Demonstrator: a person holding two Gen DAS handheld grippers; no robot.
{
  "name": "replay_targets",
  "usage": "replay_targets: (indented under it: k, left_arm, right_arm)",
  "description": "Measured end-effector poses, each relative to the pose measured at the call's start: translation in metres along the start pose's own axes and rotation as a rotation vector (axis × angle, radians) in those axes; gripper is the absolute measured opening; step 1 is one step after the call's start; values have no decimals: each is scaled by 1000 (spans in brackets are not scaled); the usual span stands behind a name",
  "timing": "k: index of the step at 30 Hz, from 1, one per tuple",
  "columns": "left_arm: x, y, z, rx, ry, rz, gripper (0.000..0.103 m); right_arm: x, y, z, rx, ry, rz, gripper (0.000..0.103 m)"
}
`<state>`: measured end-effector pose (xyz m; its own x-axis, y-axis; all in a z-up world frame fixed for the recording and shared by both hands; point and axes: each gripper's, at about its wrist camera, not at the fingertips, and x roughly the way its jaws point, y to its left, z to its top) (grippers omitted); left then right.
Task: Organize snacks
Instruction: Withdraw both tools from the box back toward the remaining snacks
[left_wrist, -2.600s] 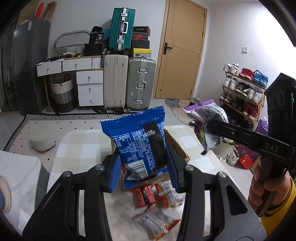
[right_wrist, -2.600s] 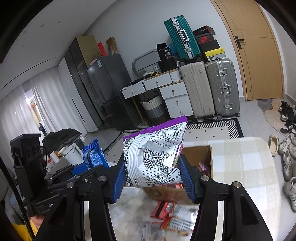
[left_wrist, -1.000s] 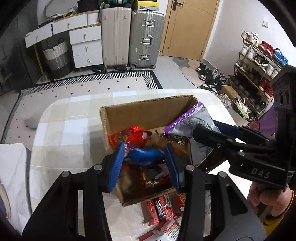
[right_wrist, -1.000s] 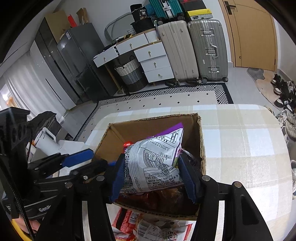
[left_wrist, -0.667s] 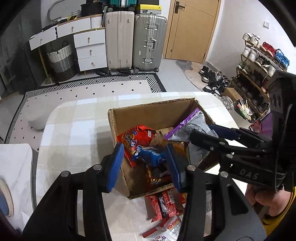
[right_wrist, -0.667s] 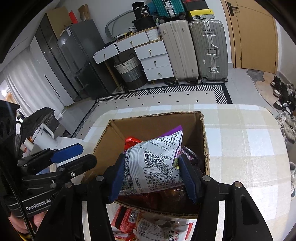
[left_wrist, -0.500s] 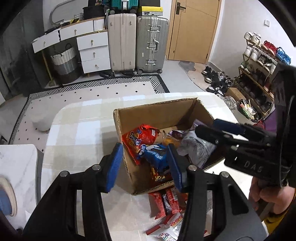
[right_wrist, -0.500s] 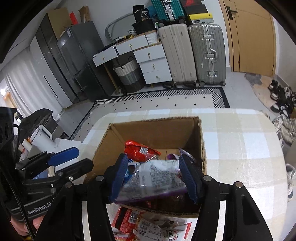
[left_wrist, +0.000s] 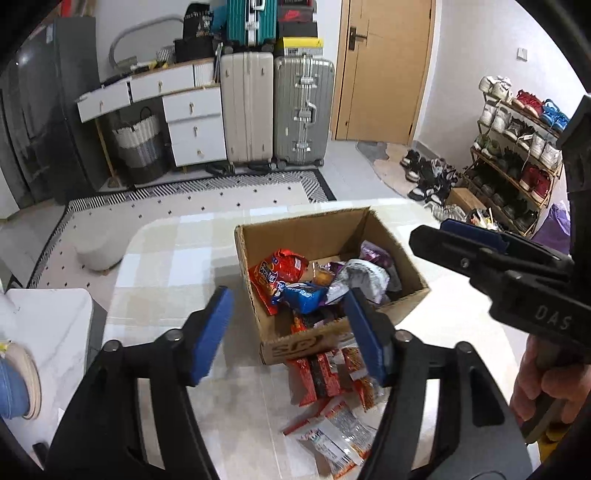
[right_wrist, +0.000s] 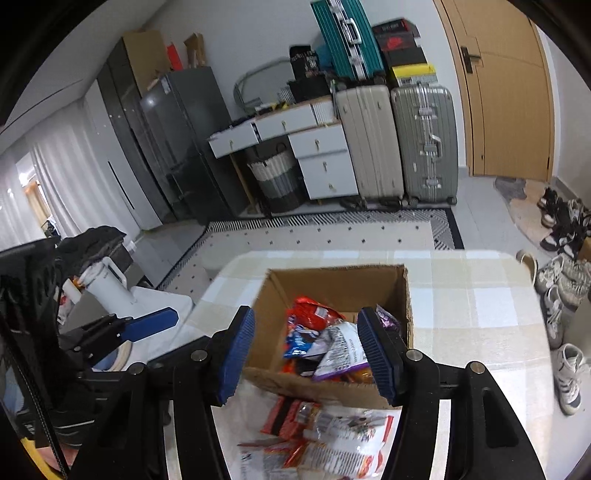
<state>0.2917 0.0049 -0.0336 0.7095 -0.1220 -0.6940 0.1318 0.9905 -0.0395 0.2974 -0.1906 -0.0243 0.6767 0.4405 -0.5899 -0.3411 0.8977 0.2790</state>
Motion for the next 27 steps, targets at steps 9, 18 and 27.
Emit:
replay_targets:
  k: [9, 18, 27]
  left_arm:
    - [-100, -18, -29, 1, -105, 0, 80]
    - [-196, -26, -82, -18, -208, 18, 83]
    - [-264, -21, -145, -77, -266, -5, 102]
  right_arm:
    - [-97, 42, -23, -68, -128, 23, 77]
    - [-173, 68, -83, -65, -251, 56, 89]
    - [-210, 80, -139, -78, -323, 36, 95]
